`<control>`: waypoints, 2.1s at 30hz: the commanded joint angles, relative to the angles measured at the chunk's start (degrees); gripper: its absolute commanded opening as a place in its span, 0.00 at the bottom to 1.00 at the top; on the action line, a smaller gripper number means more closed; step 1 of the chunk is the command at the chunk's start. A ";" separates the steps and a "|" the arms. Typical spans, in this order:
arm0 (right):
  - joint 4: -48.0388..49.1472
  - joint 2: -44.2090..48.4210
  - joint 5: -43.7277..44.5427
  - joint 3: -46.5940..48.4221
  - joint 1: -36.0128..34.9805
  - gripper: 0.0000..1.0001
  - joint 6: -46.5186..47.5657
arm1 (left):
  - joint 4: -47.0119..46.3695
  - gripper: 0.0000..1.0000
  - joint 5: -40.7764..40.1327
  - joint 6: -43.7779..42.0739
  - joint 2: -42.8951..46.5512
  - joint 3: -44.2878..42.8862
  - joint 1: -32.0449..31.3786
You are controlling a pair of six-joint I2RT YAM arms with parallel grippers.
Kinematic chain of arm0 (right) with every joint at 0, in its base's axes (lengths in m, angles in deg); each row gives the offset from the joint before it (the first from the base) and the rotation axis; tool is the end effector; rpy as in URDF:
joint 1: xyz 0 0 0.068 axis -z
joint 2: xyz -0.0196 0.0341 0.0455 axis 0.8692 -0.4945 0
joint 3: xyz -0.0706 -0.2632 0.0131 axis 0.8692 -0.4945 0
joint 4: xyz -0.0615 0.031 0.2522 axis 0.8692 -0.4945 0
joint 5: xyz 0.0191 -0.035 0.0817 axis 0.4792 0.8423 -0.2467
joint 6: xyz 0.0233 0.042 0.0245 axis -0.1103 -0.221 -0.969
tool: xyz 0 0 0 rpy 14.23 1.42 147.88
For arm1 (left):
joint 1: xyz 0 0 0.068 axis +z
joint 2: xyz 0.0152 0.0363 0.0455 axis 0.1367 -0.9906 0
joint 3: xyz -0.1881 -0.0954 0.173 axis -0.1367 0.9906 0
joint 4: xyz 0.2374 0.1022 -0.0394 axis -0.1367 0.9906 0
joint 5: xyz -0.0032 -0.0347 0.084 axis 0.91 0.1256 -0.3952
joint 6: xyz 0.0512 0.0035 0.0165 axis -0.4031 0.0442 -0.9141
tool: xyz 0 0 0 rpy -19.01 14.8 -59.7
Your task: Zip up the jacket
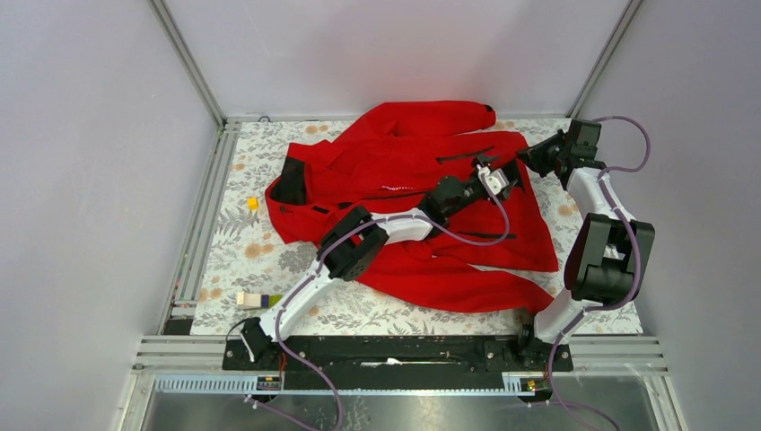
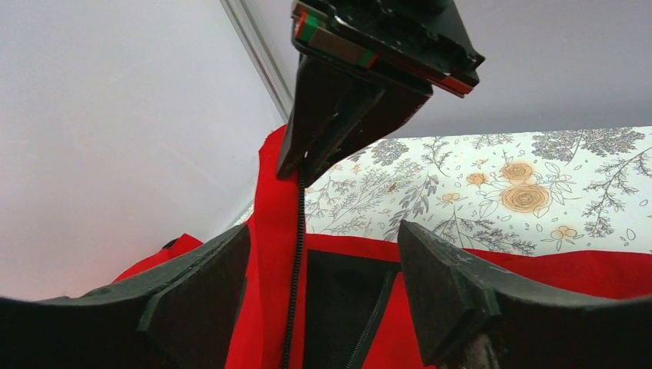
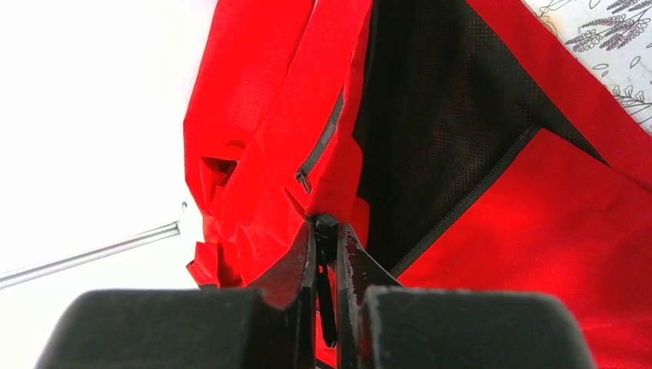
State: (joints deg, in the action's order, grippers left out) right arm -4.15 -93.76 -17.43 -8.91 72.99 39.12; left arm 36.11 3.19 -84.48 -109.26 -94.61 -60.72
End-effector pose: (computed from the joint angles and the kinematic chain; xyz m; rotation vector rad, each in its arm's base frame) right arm 0.3824 -0.0743 0.2681 0.9215 1.9575 0.6995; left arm 0.3488 -0.4698 0.1735 0.8919 0.9702 -0.5809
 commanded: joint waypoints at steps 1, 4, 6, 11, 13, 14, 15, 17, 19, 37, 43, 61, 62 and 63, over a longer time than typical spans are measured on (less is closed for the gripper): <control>0.13 2.41 -0.88 -0.36 -0.41 0.00 -1.05 | -2.99 0.72 1.59 -0.71 -0.67 -3.38 -0.29; 1.00 3.33 -1.38 -1.68 -0.41 0.00 -1.69 | -2.45 0.68 1.78 -0.69 -0.96 -4.03 -0.31; 1.06 3.49 -1.55 -1.98 -0.41 0.00 -1.80 | -2.38 0.65 1.71 -0.56 -1.12 -4.42 -0.33; 0.91 3.87 -3.01 -2.09 -0.41 0.00 -2.05 | 0.65 0.61 0.59 0.17 -3.68 -8.54 -0.34; 0.93 4.42 -3.16 -2.26 -0.41 0.00 -2.21 | 1.54 0.60 -0.06 1.07 -4.76 -9.88 -0.27; 0.92 4.74 -3.12 -2.37 -0.41 0.00 -2.26 | 2.25 0.59 -0.15 1.67 -5.14 -10.53 -0.25; 0.88 5.05 -3.20 -2.48 -0.41 0.00 -2.36 | 2.96 0.58 -0.02 2.25 -5.33 -10.93 -0.23; 0.76 5.63 -3.40 -2.53 -0.41 0.00 -2.26 | 4.26 0.56 0.18 2.78 -5.54 -11.78 -0.09; 0.26 6.19 -3.51 -2.64 -0.41 0.00 -2.21 | 5.50 0.53 0.02 2.97 -5.91 -12.74 0.16; 2.17 5.86 -1.33 -2.97 -0.32 0.58 19.95 | 8.29 0.00 -0.96 8.06 -6.41 -13.54 0.86; 6.82 6.92 -7.12 -5.19 0.90 0.75 23.32 | 7.42 0.00 -1.35 15.62 -4.60 -8.91 1.18; 21.05 -12.08 -18.99 -13.25 15.08 0.65 10.14 | 9.77 0.00 -0.40 32.61 -5.71 -11.82 3.63; 20.15 -13.11 -18.40 -12.54 15.14 0.64 10.75 | 9.66 0.00 -0.11 33.11 -5.78 -11.81 3.72; 19.28 -13.86 -17.77 -11.80 15.12 0.64 11.41 | 9.60 0.00 0.14 33.24 -5.86 -11.95 3.75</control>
State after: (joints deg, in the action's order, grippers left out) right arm 14.89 -104.82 -33.32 -23.83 88.00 50.59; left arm 48.26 2.71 -54.86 -115.60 -103.72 -57.64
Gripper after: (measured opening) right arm 0.649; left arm 0.024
